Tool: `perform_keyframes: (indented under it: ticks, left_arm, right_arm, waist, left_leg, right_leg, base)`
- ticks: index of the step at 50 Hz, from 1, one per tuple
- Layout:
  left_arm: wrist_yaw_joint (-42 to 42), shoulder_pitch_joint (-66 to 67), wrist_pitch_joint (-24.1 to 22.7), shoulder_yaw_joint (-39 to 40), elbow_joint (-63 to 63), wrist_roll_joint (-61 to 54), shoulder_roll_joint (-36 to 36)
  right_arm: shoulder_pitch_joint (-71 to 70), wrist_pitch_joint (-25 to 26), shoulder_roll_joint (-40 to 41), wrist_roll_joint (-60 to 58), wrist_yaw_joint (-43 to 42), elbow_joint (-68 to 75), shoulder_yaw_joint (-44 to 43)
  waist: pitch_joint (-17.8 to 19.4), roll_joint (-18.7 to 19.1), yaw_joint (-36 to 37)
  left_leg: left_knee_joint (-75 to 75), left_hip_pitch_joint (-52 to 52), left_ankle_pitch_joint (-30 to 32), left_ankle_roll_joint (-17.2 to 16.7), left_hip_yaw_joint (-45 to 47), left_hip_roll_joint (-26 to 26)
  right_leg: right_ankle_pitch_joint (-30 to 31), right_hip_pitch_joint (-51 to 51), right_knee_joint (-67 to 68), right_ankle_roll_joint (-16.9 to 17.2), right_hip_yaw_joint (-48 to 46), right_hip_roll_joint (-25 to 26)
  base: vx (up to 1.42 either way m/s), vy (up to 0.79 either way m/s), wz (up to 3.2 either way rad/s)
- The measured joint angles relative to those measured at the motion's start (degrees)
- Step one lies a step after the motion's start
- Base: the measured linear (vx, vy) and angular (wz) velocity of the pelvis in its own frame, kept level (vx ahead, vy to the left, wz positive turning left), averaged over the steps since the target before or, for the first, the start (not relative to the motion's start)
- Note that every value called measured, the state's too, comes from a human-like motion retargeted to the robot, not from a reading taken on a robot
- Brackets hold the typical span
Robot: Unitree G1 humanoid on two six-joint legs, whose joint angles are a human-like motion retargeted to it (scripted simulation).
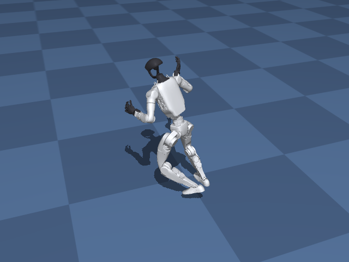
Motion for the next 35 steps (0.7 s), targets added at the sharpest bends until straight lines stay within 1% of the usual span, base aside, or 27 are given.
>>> perform_keyframes:
  ticks: [2, 3, 5, 7, 9, 10, 12, 13, 15, 17, 18, 19, 20, 22, 24, 25, 27, 28, 30, 32, 33, 35]
  left_arm:
    - [2.49, 7.59, -1.41, 7.24, 1.87, -4.91, 1.49]
    - [4.18, 10.02, -2.38, 10.65, 2.88, -8.61, 1.43]
    - [7.81, 13.20, -4.76, 18.29, 4.87, -15.50, 0.60]
    - [12.08, 14.05, -6.98, 27.22, 6.51, -16.63, 0.22]
    - [16.97, 13.47, -8.38, 36.84, 7.15, -13.29, 1.39]
    - [19.58, 12.85, -8.76, 41.72, 7.07, -11.02, 2.43]
    - [24.58, 9.64, -8.17, 50.03, 5.35, -7.68, 6.43]
    - [26.67, 6.89, -7.57, 53.06, 4.07, -6.78, 9.36]
    - [29.76, -1.86, -6.50, 55.25, 1.23, -5.87, 16.95]
    - [31.44, -14.68, -5.93, 50.55, -1.84, -5.68, 24.50]
    - [31.75, -21.55, -5.78, 46.36, -3.51, -5.77, 27.24]
    - [31.21, -28.60, -5.58, 40.92, -5.13, -6.08, 28.72]
    - [30.24, -35.74, -5.37, 34.85, -6.73, -6.50, 29.56]
    - [24.70, -45.76, -5.01, 23.69, -9.54, -8.53, 27.54]
    - [17.70, -50.53, -4.46, 14.91, -11.95, -10.15, 24.20]
    - [14.15, -51.87, -4.05, 10.78, -12.97, -10.47, 22.35]
    - [8.57, -51.09, -3.39, 3.19, -14.18, -8.84, 19.51]
    - [6.08, -50.10, -3.09, -0.64, -14.24, -7.61, 18.14]
    - [1.28, -47.27, -2.47, -8.10, -12.96, -5.49, 15.36]
    - [-3.02, -43.58, -1.64, -13.95, -9.34, -2.70, 12.33]
    - [-4.75, -41.47, -1.27, -15.91, -6.76, -0.13, 10.65]
    - [-6.21, -36.71, -0.88, -17.35, -0.60, 8.01, 7.79]
  right_arm:
    - [-1.24, 1.25, 5.23, -3.71, 5.83, -7.33, 8.47]
    - [-1.32, 2.19, 7.48, -5.49, 9.82, -10.57, 13.05]
    - [-1.69, 4.49, 11.26, -8.76, 18.03, -15.20, 23.64]
    - [-3.35, 6.37, 12.99, -12.26, 25.32, -16.61, 35.55]
    - [-6.43, 6.99, 12.80, -18.03, 31.25, -16.97, 46.81]
    - [-8.29, 6.85, 12.20, -21.81, 33.72, -17.26, 51.97]
    - [-11.58, 5.45, 9.89, -30.44, 36.51, -19.03, 59.03]
    - [-12.48, 4.69, 8.60, -34.12, 37.15, -20.06, 61.05]
    - [-12.15, 3.93, 6.38, -38.50, 37.28, -20.74, 62.66]
    - [-8.70, 4.79, 5.30, -38.25, 37.23, -18.03, 62.08]
    - [-6.27, 5.61, 5.16, -36.92, 37.61, -15.81, 61.29]
    - [-3.35, 6.40, 5.18, -34.86, 38.05, -13.62, 59.64]
    - [-0.17, 7.16, 5.28, -32.44, 38.52, -11.43, 57.54]
    - [7.30, 7.62, 5.21, -27.41, 37.51, -9.60, 51.03]
    - [13.89, 7.38, 4.80, -23.81, 35.14, -9.36, 43.57]
    - [16.83, 7.17, 4.54, -22.51, 33.89, -9.39, 39.54]
    - [20.14, 7.01, 4.48, -21.18, 31.70, -8.45, 32.03]
    - [21.09, 7.00, 4.65, -20.41, 30.68, -7.68, 28.29]
    - [21.55, 7.18, 5.17, -18.30, 28.71, -5.74, 21.10]
    - [19.72, 7.53, 4.59, -16.84, 25.02, -3.86, 14.35]
    - [18.25, 7.71, 3.38, -16.40, 22.51, -3.22, 11.13]
    - [13.51, 7.16, -1.68, -15.72, 14.76, -2.62, 5.78]
  waist:
    - [-2.86, -3.20, 8.35]
    - [-4.05, -4.65, 12.28]
    - [-6.11, -7.04, 18.70]
    - [-7.60, -7.27, 22.77]
    - [-8.51, -4.88, 24.75]
    - [-8.77, -3.05, 25.08]
    - [-8.67, 1.08, 24.12]
    - [-8.53, 2.72, 23.38]
    - [-7.96, 4.11, 21.32]
    - [-6.84, 3.55, 17.04]
    - [-6.31, 3.37, 14.09]
    - [-5.98, 3.64, 11.01]
    - [-5.76, 4.13, 7.86]
    - [-5.63, 6.86, 1.51]
    - [-5.62, 9.95, -5.13]
    - [-5.64, 11.37, -8.40]
    - [-6.01, 12.62, -14.37]
    - [-6.25, 12.68, -17.01]
    - [-6.28, 11.54, -21.06]
    - [-4.67, 8.56, -22.12]
    - [-3.33, 6.44, -21.63]
    - [-0.41, 3.04, -19.33]
  left_leg:
    - [-7.52, -2.21, 1.25, 1.01, 7.46, -0.01]
    - [-12.99, -2.68, 2.36, 0.93, 11.08, -0.57]
    - [-27.29, -2.51, 5.74, -0.70, 16.90, -3.18]
    - [-44.80, -0.58, 10.48, -4.50, 19.38, -6.63]
    - [-59.01, 2.35, 14.61, -9.06, 19.52, -8.39]
    - [-63.95, 3.89, 16.33, -11.21, 19.15, -8.63]
    - [-65.76, 6.61, 16.92, -12.83, 17.30, -8.19]
    - [-64.58, 7.58, 15.01, -12.24, 15.72, -8.08]
    - [-59.58, 7.84, 8.18, -8.37, 10.87, -9.02]
    - [-53.12, 6.40, 2.58, -4.21, 4.78, -11.30]
    - [-50.91, 6.06, 1.11, -3.40, 1.80, -12.42]
    - [-50.45, 6.66, 0.67, -3.69, -1.17, -13.17]
    - [-50.88, 7.73, 0.75, -4.53, -4.14, -13.75]
    - [-55.81, 12.70, 4.11, -7.75, -9.18, -12.56]
    - [-60.48, 17.21, 9.82, -11.03, -12.32, -9.88]
    - [-62.44, 19.10, 13.27, -12.54, -13.43, -8.47]
    - [-65.07, 21.81, 20.73, -14.76, -15.06, -6.91]
    - [-66.41, 23.29, 24.39, -15.72, -16.00, -6.67]
    - [-68.71, 27.33, 30.33, -17.06, -17.62, -6.91]
    - [-66.80, 31.96, 32.64, -15.68, -17.70, -7.78]
    - [-62.48, 33.40, 32.56, -13.59, -17.00, -8.67]
    - [-43.42, 30.03, 30.16, -9.75, -14.10, -9.45]
  right_leg:
    - [5.33, 2.04, -5.76, -0.16, 0.00, -0.95]
    - [8.99, 3.22, -8.75, -0.23, 0.05, -1.53]
    - [17.59, 5.77, -14.44, -0.35, 0.71, -2.41]
    - [25.27, 8.78, -18.40, -0.12, 2.88, -1.51]
    - [29.27, 12.40, -19.58, 0.14, 6.27, 1.59]
    - [30.10, 14.35, -19.18, 0.09, 8.13, 3.56]
    - [27.83, 16.13, -12.14, -0.92, 9.11, 6.00]
    - [25.26, 15.49, -5.79, -1.72, 7.76, 5.78]
    - [18.34, 11.64, 9.89, -3.98, 4.11, 1.97]
    - [11.86, 5.81, 23.46, -5.81, 5.30, -1.15]
    - [9.60, 2.74, 28.17, -5.87, 7.64, -0.82]
    - [8.08, -0.04, 30.95, -5.39, 9.95, 0.57]
    - [6.92, -2.67, 32.77, -4.63, 12.25, 2.51]
    - [5.88, -5.86, 30.17, -3.89, 12.65, 6.01]
    - [6.00, -7.60, 22.44, -4.36, 8.38, 7.24]
    - [6.58, -7.98, 17.12, -4.65, 5.23, 7.31]
    - [8.96, -7.59, 2.66, -3.95, -1.08, 7.07]
    - [9.97, -6.96, -5.45, -3.00, -3.66, 7.09]
    - [10.62, -5.52, -19.19, -0.45, -5.57, 7.56]
    - [11.32, -3.26, -24.60, 0.84, -2.05, 8.27]
    - [12.03, -1.43, -24.49, 0.66, 0.62, 8.22]
    - [10.79, 1.79, -20.37, -1.92, 4.20, 7.79]
  base:
    - [0.63, -0.01, 0.21]
    - [0.66, 0.10, 0.45]
    - [0.68, 0.19, 0.70]
    - [0.70, 0.26, 1.02]
    - [0.73, 0.26, 1.36]
    - [0.74, 0.24, 1.73]
    - [0.73, 0.22, 2.04]
    - [0.71, 0.20, 2.27]
    - [0.67, 0.15, 2.49]
    - [0.67, 0.06, 2.92]
    - [0.71, 0.01, 3.14]
    - [0.75, -0.01, 3.18]
    - [0.81, 0.00, 3.00]
    - [0.88, 0.01, 2.64]
    - [0.94, -0.03, 2.23]
    - [0.97, -0.09, 1.98]
    - [0.98, -0.18, 1.78]
    - [0.99, -0.26, 1.63]
    - [1.01, -0.33, 1.35]
    - [1.00, -0.37, 0.67]
    - [0.98, -0.37, 0.17]
    - [0.93, -0.35, -0.22]
